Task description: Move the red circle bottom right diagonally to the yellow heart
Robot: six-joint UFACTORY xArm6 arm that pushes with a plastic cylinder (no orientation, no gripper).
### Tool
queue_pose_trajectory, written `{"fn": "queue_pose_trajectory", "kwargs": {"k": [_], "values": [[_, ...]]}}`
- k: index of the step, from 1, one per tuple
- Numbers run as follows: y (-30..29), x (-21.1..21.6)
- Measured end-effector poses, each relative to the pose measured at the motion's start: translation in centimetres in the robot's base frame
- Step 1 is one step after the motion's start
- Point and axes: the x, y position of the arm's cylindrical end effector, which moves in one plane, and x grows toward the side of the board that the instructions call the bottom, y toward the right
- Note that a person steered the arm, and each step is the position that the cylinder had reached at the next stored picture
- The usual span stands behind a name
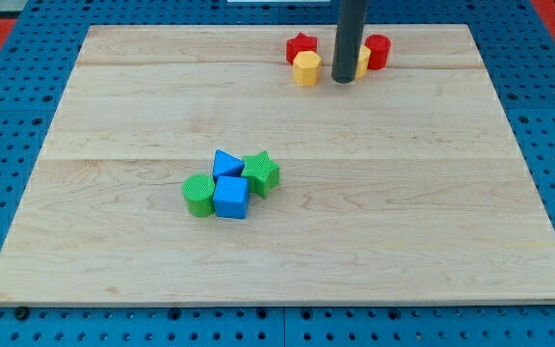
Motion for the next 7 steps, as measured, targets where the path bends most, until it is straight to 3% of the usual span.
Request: {"fn": "queue_pose_trajectory", "kwargs": {"k": [3, 4, 7], "values": [[-0.1, -5.1], [4.7, -7.9], [7.5, -2.0]]}}
